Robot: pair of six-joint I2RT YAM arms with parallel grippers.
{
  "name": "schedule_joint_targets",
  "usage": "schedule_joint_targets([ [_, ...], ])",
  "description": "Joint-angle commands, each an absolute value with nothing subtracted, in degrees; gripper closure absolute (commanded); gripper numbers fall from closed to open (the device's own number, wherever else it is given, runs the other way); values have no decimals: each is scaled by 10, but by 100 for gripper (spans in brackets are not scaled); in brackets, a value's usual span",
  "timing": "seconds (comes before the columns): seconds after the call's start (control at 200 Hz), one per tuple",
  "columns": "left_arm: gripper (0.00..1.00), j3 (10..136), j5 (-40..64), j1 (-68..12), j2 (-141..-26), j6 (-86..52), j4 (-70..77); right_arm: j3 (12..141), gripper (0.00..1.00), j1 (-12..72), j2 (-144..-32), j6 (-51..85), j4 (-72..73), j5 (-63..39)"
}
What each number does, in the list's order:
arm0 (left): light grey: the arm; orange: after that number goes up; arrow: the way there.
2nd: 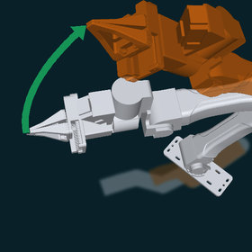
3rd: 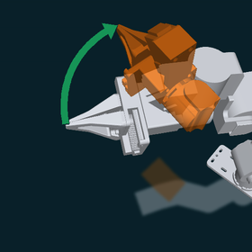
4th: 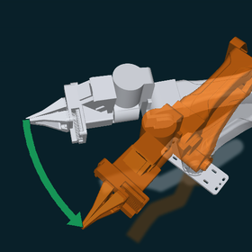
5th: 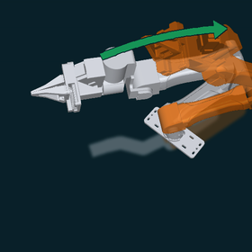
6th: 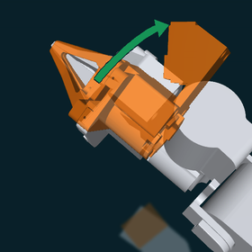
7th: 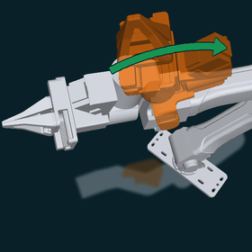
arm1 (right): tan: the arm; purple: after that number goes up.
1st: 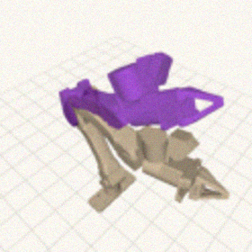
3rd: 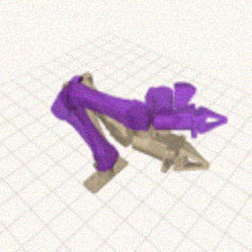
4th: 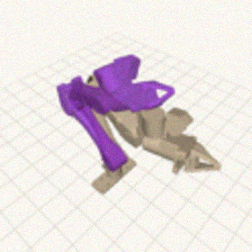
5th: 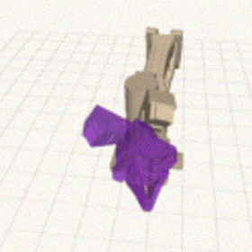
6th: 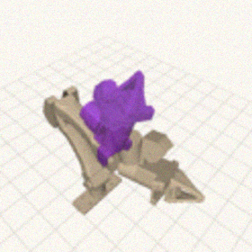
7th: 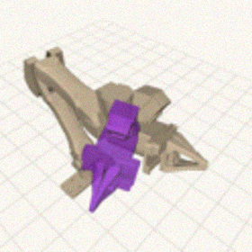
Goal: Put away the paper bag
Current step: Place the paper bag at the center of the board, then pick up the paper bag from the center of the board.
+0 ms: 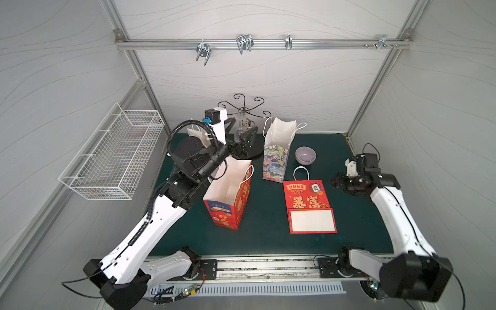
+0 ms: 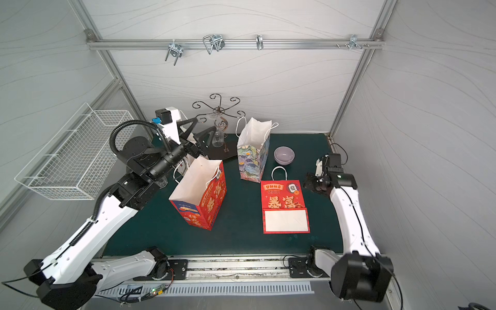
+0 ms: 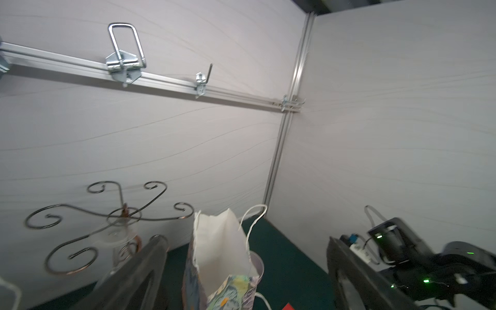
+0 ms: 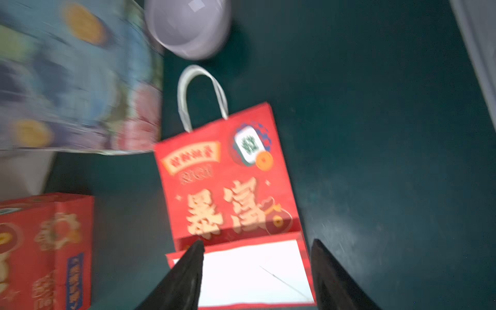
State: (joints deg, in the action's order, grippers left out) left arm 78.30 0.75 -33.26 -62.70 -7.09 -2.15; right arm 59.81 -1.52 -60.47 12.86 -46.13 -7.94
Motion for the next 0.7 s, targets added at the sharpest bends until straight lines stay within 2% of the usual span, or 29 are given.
schedule_joint_targets([
  [0.0,6,859,-108,-328,-596,-38,-205,567,39,-4,-536,129,-351,-154],
  [0.17,5,952,-213,-328,-592,-97,-492,577,40,21,-531,123,-321,-189],
  [0.305,3,970,-201,-328,-587,-163,-641,596,40,27,-551,119,-329,-190],
  [0.485,0,935,-107,-328,-594,-211,-726,589,38,27,-555,118,-318,-181],
  [0.695,0,898,-134,-306,-637,-202,-736,583,37,27,-566,119,-323,-181],
])
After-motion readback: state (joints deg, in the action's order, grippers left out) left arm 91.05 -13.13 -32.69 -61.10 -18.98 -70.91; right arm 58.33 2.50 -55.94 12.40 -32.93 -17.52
